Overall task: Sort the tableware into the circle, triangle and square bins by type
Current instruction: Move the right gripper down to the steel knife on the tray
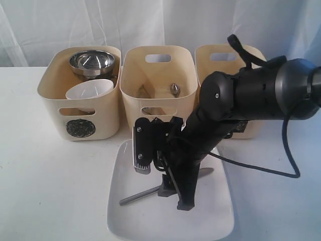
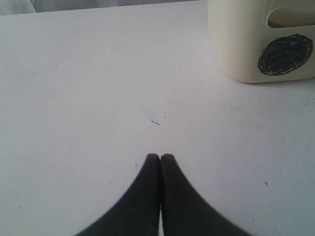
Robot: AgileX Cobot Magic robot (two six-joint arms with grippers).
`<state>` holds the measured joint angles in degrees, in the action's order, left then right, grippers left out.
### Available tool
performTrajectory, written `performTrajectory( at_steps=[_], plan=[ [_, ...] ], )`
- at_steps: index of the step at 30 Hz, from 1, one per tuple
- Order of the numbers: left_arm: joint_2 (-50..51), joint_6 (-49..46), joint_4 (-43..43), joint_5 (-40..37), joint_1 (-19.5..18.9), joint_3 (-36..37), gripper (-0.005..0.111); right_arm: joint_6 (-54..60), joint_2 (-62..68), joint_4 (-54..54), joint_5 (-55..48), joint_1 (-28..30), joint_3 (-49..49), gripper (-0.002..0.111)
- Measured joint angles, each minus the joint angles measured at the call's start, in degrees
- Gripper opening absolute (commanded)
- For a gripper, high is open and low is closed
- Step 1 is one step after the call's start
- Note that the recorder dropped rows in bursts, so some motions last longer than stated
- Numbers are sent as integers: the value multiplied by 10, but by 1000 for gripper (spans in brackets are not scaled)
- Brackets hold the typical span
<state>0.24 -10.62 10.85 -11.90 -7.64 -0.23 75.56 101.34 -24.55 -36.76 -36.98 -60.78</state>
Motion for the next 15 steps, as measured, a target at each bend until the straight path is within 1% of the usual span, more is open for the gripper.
performTrajectory(
  at_steps=[8, 15],
  plan=[
    [0, 0, 0, 0, 0, 0, 0, 5, 33, 30, 0, 0, 0, 57],
    [0, 0, 0, 0, 0, 0, 0, 5, 55, 40, 26, 0, 0, 57]
  ],
)
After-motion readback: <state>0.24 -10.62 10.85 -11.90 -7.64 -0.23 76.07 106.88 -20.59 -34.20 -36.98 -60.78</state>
